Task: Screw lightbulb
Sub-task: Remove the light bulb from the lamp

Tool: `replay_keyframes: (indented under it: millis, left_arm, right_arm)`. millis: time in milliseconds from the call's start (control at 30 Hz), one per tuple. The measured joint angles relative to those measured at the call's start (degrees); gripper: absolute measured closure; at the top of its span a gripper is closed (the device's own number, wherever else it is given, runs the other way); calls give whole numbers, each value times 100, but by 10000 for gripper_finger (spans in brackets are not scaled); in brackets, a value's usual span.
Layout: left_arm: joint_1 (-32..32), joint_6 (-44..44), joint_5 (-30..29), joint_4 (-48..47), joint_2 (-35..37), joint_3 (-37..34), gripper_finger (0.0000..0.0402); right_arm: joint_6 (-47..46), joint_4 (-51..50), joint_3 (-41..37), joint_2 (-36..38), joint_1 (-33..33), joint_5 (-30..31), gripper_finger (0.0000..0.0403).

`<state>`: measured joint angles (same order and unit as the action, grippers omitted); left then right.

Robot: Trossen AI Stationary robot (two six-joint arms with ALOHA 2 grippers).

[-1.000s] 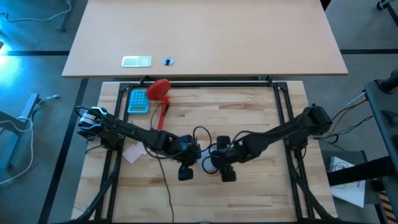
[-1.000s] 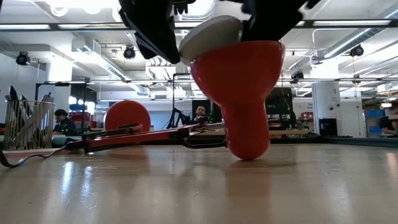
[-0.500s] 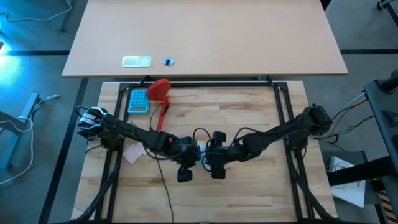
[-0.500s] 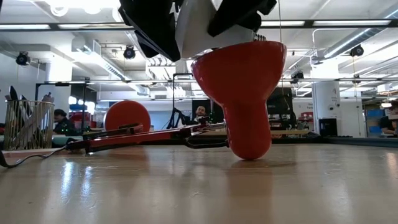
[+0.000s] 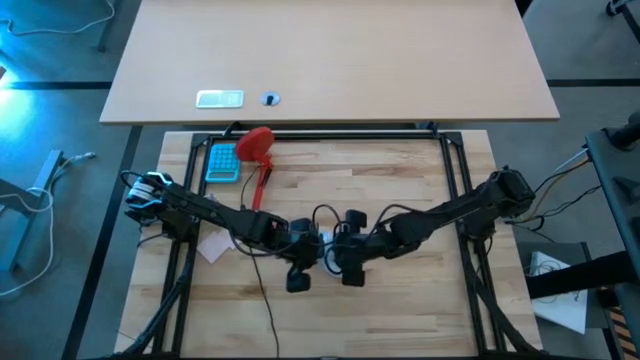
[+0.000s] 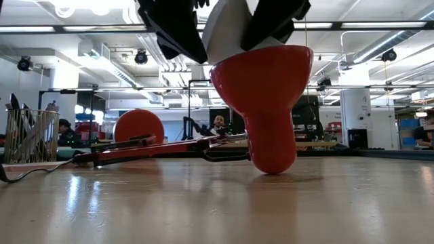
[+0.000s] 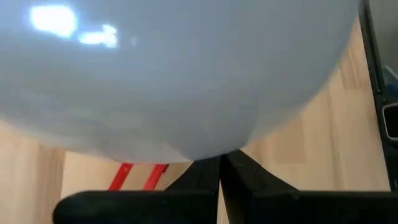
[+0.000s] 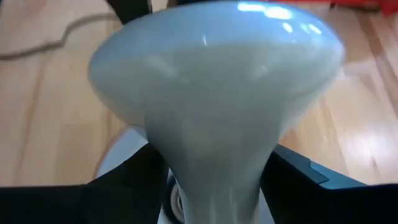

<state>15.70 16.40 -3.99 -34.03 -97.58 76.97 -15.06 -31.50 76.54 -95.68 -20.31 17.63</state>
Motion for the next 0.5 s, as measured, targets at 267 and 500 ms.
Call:
replay_keyframes:
  millis: [267, 500]
  left_arm:
    - [-62, 44, -323, 262, 247, 9, 401]
    - [-362, -451, -797, -7, 575, 591, 401]
  right_arm:
    - [-63, -1017, 366, 53, 69, -13, 202]
    - [344, -1762, 742, 536, 396, 71, 219]
